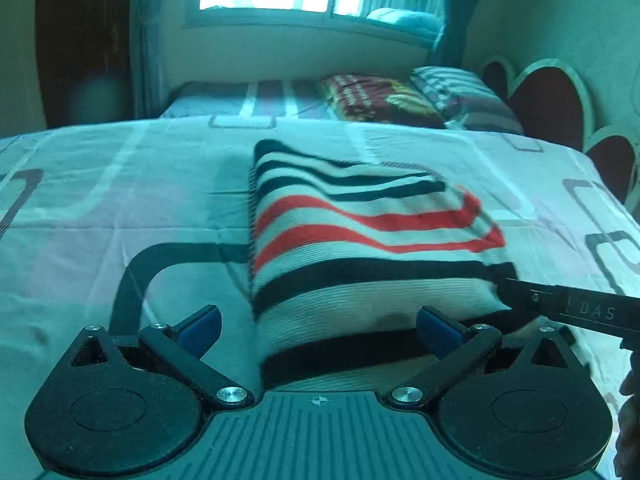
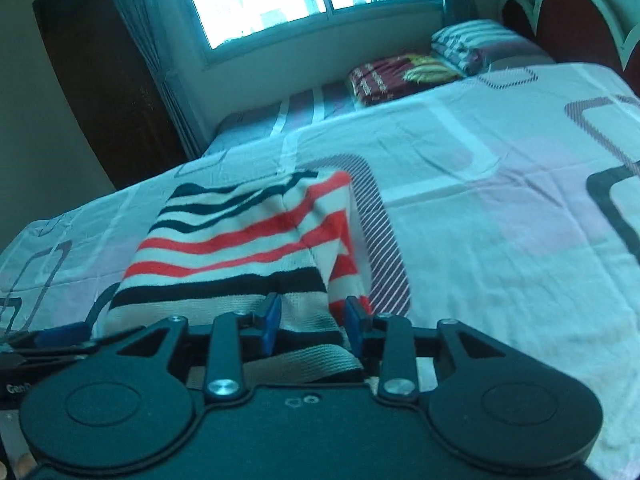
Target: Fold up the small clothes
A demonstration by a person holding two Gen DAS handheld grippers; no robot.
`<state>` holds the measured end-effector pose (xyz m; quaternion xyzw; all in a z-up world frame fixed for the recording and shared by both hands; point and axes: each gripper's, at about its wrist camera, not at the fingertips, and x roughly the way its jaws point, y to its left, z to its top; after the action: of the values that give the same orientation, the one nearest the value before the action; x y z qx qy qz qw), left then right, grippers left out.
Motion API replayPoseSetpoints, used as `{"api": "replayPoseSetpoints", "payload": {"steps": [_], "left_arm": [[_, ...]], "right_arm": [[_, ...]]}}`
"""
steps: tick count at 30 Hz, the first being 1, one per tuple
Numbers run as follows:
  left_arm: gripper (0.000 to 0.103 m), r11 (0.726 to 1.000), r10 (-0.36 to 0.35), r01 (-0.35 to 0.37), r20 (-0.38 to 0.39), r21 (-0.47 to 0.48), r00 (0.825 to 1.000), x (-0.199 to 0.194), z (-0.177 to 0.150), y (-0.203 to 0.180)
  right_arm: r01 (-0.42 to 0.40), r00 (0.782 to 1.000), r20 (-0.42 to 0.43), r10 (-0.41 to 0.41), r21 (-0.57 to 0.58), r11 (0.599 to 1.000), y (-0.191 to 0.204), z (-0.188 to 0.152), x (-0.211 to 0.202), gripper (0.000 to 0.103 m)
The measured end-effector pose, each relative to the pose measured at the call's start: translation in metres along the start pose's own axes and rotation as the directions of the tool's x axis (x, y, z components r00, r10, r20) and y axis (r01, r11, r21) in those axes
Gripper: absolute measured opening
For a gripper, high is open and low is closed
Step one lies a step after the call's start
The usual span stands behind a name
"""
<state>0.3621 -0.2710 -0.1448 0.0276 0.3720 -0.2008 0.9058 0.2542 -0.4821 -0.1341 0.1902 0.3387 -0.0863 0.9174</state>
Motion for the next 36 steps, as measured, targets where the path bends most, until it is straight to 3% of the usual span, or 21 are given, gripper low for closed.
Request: {"api": "replayPoseSetpoints", "payload": {"steps": [2, 5, 7, 10, 12, 14, 17, 19, 21, 22, 24, 32, 36], "left_arm": [[0.103, 0.999, -0.017, 0.016, -0.033, -0.030, 0.999, 0.011, -0.002, 0.007], [0.103, 0.998, -0.047, 0.044, -0.065, -0.048, 0.997, 0.020, -0.007, 0.004], [0.103, 0.998, -0.066, 0.065, -0.075, -0.020, 0.995, 0.022, -0.010, -0.005], [0.103, 0.997, -0.078, 0.079, -0.078, 0.010, 0.994, 0.019, -0.008, -0.019], [0.103, 0.996, -0.086, 0.086, -0.067, 0.001, 0.994, 0.016, -0.005, -0.020], [0.103, 0.998, -0.068, 0.069, -0.082, 0.003, 0.994, 0.024, -0.009, -0.018], [0.103, 0.997, -0.078, 0.076, -0.104, -0.030, 0.991, 0.028, -0.010, -0.014], [0.103, 0.997, -0.069, 0.067, -0.106, -0.026, 0.992, 0.021, -0.006, -0.016], [0.103, 0.998, -0.066, 0.064, -0.096, -0.022, 0.993, 0.012, -0.002, -0.015], [0.103, 0.998, -0.061, 0.060, -0.087, -0.024, 0.994, 0.007, 0.000, -0.013], [0.103, 0.998, -0.053, 0.051, -0.064, -0.034, 0.997, -0.003, 0.005, -0.008], [0.103, 0.995, 0.003, -0.011, -0.079, -0.101, 0.997, 0.001, 0.018, 0.023], [0.103, 0.989, -0.063, 0.052, -0.081, -0.140, 0.995, 0.012, 0.017, 0.036]], "right_arm": [[-0.001, 1.000, -0.015, 0.001, 0.003, 1.000, -0.002, 0.000, 0.007, 0.034], [-0.023, 1.000, -0.005, 0.023, -0.014, 1.000, 0.006, -0.002, -0.001, 0.015], [0.028, 0.999, 0.020, -0.026, -0.113, 0.993, 0.015, -0.007, -0.006, 0.012], [0.073, 0.995, 0.074, -0.066, -0.111, 0.991, 0.016, -0.004, -0.019, 0.005], [0.120, 0.989, 0.109, -0.104, -0.149, 0.982, 0.019, -0.006, -0.025, 0.005], [0.104, 0.994, 0.041, -0.100, -0.111, 0.988, 0.011, -0.015, -0.010, 0.005], [0.131, 0.991, 0.047, -0.125, -0.164, 0.978, 0.022, -0.015, -0.010, 0.005], [0.100, 0.995, 0.039, -0.096, -0.132, 0.986, 0.019, -0.009, -0.015, 0.011], [0.076, 0.996, 0.049, -0.073, -0.080, 0.994, 0.014, -0.002, -0.026, 0.035], [0.046, 0.997, 0.059, -0.043, -0.058, 0.997, 0.012, 0.001, -0.032, 0.042], [0.009, 0.997, 0.079, -0.005, -0.047, 0.999, 0.011, 0.006, -0.042, 0.068], [-0.024, 0.999, 0.037, 0.026, -0.051, 0.998, 0.009, 0.023, -0.029, 0.068], [-0.057, 0.998, -0.020, 0.058, 0.028, 0.998, -0.005, 0.025, -0.008, 0.070]]}}
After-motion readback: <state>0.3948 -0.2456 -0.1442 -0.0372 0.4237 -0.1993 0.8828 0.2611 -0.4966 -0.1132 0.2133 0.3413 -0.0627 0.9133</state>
